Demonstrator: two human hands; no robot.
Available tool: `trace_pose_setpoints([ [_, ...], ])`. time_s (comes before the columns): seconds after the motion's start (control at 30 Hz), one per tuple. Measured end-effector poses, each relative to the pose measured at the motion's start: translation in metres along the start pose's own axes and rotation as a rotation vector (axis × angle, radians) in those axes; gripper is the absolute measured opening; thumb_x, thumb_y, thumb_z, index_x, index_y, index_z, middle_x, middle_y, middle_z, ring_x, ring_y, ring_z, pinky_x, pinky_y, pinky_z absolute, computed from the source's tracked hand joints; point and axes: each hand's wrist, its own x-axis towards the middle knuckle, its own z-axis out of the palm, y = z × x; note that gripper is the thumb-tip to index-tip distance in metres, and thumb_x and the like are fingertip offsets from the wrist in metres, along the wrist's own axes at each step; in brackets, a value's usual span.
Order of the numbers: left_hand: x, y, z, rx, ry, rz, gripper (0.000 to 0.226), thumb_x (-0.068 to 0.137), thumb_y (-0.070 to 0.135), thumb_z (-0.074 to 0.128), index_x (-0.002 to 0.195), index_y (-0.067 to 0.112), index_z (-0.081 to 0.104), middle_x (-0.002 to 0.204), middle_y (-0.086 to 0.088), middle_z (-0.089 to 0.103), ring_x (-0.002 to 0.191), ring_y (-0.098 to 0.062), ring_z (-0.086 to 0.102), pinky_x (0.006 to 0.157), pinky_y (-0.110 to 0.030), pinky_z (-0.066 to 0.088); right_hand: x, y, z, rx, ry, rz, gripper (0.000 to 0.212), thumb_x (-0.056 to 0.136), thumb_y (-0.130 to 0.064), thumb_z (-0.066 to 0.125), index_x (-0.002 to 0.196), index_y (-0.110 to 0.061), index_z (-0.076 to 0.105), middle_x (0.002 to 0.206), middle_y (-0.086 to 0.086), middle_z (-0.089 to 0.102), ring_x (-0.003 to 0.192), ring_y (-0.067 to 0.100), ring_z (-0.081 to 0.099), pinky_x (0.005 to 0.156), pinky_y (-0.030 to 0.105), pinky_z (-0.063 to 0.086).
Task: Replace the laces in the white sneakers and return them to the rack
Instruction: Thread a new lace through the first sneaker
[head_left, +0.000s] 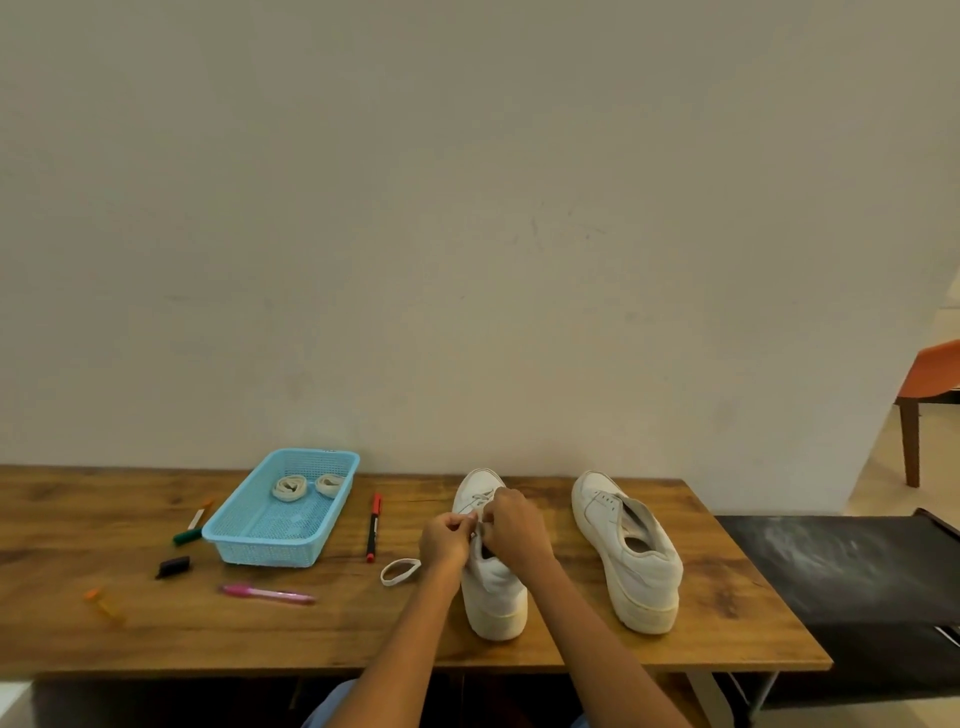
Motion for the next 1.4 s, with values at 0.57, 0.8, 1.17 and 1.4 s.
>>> trace_pose_setpoints([
  [0.57,0.006,0.014,0.002,0.376,0.02,0.132,0.019,0.098,0.019,0.046,0.098,0.011,0.063,0.105,-0.008,0.066,0.086,-0.015,0.055,0.067,-0.02,0.039,-0.005,-0.006,-0.001,-0.003,0.197,0.015,0.011,0.076,-0.017,0.073,0.066,-0.017,0.069,0.073,0.0,0.063,0.07,0.012,0.041,0.055,0.02,0.03],
  [0.8,0.004,0.015,0.007,0.28,0.114,0.076,0.015,0.094,0.015,0.052,0.086,0.011,0.064,0.085,-0.002,0.059,0.08,-0.013,0.051,0.065,-0.02,0.037,-0.009,-0.004,0.0,0.043,0.157,0.115,0.037,0.04,-0.024,0.09,0.066,-0.03,0.065,0.065,-0.01,0.058,0.06,0.007,0.055,0.052,0.019,0.031],
  [1.17,-0.003,0.012,0.016,0.005,0.26,-0.039,0.017,0.089,0.008,0.055,0.078,0.004,0.067,0.083,-0.01,0.063,0.079,-0.022,0.054,0.068,-0.029,0.043,-0.001,0.004,0.018,0.107,0.27,0.189,0.049,0.029,-0.016,0.089,0.07,-0.028,0.064,0.062,-0.007,0.058,0.054,0.011,0.055,0.043,0.019,0.04],
  [1.4,-0.006,0.011,0.013,0.065,0.165,0.081,0.016,0.092,0.01,0.054,0.076,0.01,0.06,0.079,-0.005,0.061,0.077,-0.018,0.055,0.054,-0.018,0.036,-0.003,0.01,0.021,0.183,0.289,0.231,0.03,0.072,-0.005,0.065,0.1,-0.017,0.063,0.094,0.002,0.064,0.088,0.021,0.059,0.071,0.028,0.045],
])
